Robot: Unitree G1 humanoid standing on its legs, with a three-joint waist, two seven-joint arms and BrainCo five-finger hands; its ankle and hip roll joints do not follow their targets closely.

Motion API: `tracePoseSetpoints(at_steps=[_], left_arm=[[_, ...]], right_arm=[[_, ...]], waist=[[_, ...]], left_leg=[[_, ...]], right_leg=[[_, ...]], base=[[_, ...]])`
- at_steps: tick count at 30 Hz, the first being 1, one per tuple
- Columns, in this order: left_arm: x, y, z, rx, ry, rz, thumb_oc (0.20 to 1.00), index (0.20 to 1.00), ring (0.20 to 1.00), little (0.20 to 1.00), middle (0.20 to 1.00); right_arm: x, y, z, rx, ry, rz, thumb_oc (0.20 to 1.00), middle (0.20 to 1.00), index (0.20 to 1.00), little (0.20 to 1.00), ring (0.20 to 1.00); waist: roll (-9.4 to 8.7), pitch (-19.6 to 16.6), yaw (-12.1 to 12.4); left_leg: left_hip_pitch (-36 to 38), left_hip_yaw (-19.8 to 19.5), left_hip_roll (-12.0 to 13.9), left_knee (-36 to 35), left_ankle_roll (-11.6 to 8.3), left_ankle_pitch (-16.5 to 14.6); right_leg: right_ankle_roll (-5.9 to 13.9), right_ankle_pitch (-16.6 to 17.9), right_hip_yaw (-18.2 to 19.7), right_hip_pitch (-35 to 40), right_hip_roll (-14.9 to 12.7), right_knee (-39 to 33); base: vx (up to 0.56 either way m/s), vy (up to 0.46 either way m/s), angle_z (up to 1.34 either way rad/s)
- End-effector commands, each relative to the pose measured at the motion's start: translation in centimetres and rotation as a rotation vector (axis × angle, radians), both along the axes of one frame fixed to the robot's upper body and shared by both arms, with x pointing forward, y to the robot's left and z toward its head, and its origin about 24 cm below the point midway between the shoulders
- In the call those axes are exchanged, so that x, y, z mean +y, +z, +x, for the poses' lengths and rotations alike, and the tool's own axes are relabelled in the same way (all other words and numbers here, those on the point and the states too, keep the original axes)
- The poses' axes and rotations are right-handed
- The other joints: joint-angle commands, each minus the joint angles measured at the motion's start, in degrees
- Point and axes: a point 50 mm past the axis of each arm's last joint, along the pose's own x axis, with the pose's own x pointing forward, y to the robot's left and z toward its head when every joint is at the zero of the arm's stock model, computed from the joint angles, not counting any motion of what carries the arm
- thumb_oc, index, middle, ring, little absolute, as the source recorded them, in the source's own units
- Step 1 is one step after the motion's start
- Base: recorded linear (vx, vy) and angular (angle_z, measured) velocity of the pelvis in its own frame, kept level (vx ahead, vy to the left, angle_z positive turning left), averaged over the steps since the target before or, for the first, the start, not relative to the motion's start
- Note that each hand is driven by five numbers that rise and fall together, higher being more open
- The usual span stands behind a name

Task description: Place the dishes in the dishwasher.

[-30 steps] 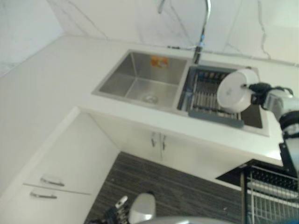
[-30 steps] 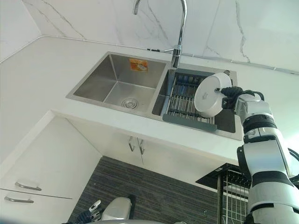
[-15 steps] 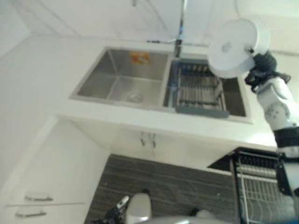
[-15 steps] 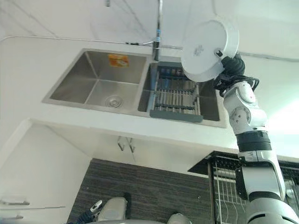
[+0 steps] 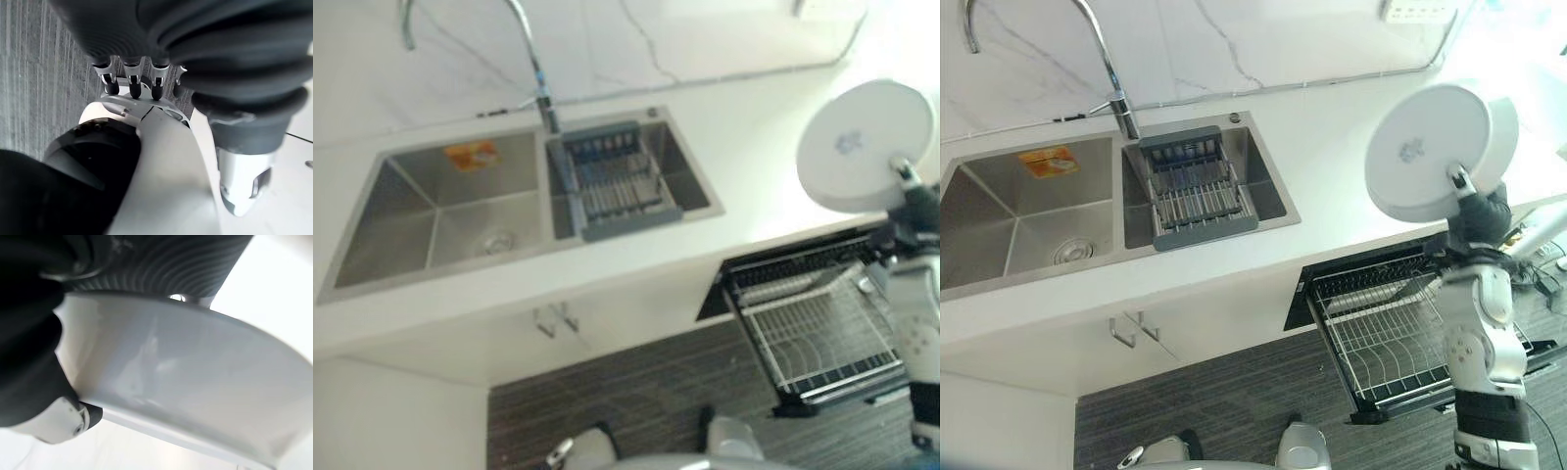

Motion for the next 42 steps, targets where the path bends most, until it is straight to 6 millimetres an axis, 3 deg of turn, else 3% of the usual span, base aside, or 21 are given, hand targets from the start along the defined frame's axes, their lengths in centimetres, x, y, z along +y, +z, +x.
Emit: tracePoseSetpoints(at_steps=[1, 7, 8, 12, 20, 21, 31, 42], left_arm=[[-1.9, 0.0, 1.8, -0.082, -0.078, -0.05, 1.0, 1.0, 1.0, 1.0, 1.0], [-3.7, 0.3, 4.6, -0.09, -0.079, -0.047, 1.0, 1.0, 1.0, 1.0, 1.0], [-4.1, 0.4, 5.7, -0.097, -0.086, -0.039, 1.0, 1.0, 1.0, 1.0, 1.0], [-4.4, 0.4, 6.6, -0.099, -0.089, -0.038, 1.0, 1.0, 1.0, 1.0, 1.0], [-4.1, 0.4, 7.2, -0.077, -0.114, -0.037, 1.0, 1.0, 1.0, 1.0, 1.0], [-3.8, 0.4, 7.2, -0.067, -0.116, -0.036, 1.0, 1.0, 1.0, 1.0, 1.0], [-2.7, 0.8, 8.4, -0.058, -0.138, -0.012, 1.0, 1.0, 1.0, 1.0, 1.0], [-2.0, 0.9, 9.0, -0.03, -0.128, 0.01, 1.0, 1.0, 1.0, 1.0, 1.0]], right_arm=[[-0.2, 5.6, -0.6, -0.309, -0.052, -0.087, 0.2, 0.2, 0.2, 0.2, 0.2], [-1.9, 3.5, -1.8, -0.106, -0.273, -0.319, 0.2, 0.2, 0.2, 0.2, 0.2], [-2.3, 1.8, -2.0, -0.023, -0.344, -0.483, 0.2, 0.2, 0.2, 0.2, 0.2], [-2.0, -0.3, -0.9, 0.085, -0.36, -0.61, 0.2, 0.2, 0.2, 0.2, 0.2], [-2.5, -5.6, 1.1, 0.372, -0.409, -0.794, 0.2, 0.2, 0.2, 0.2, 0.2], [-2.6, -7.1, 1.2, 0.438, -0.383, -0.828, 0.2, 0.2, 0.2, 0.2, 0.2], [-3.1, -11.3, 2.3, 0.69, -0.308, -0.929, 0.2, 0.2, 0.2, 0.2, 0.2], [-4.4, -16.4, 0.5, 1.039, -0.228, -1.091, 0.2, 0.2, 0.2, 0.2, 0.2]], waist=[[-0.3, -1.5, 0.4], [-0.06, -1.7, -2.9], [-0.17, -1.6, -3.7], [-0.18, -1.0, -3.8], [0.07, -1.0, -0.9], [0.05, -1.1, -0.2], [-0.11, -1.1, 3.2], [-0.94, -1.9, 5.9]], left_leg=[[2.4, -2.0, 3.2, 1.1, -1.61, -6.1], [3.6, -0.5, 3.0, 1.1, -1.25, -7.0], [3.8, -0.2, 3.1, 1.1, -1.29, -7.3], [4.0, -0.1, 3.2, 1.1, -1.3, -7.3], [2.9, -2.3, 3.2, 1.1, -1.71, -7.0], [2.8, -2.7, 3.3, 1.1, -1.77, -6.9], [2.2, -4.3, 3.5, 1.1, -2.15, -6.2], [2.3, -4.5, 4.1, 1.1, -2.14, -5.8]], right_leg=[[4.45, -1.7, 1.9, -0.3, -2.9, 0.9], [4.43, -1.0, 5.1, -1.6, -1.6, 0.9], [4.39, -0.6, 5.5, -2.2, -1.1, 0.9], [4.35, -0.5, 5.7, -2.4, -0.8, 0.9], [3.98, -1.1, 4.0, -1.8, -1.1, 0.9], [3.97, -1.2, 3.0, -1.4, -1.5, 0.9], [3.66, -1.5, -0.1, -0.3, -2.3, 0.9], [3.71, -1.8, -2.9, 1.4, -2.8, 0.9]], base=[[-0.05, -0.005, -0.29], [0.0, -0.007, -0.26], [-0.04, -0.032, -0.21], [-0.02, -0.018, -0.1], [0.0, -0.018, 0.08], [0.05, -0.034, 0.34], [0.01, -0.03, 0.14], [0.04, -0.051, 0.1]])
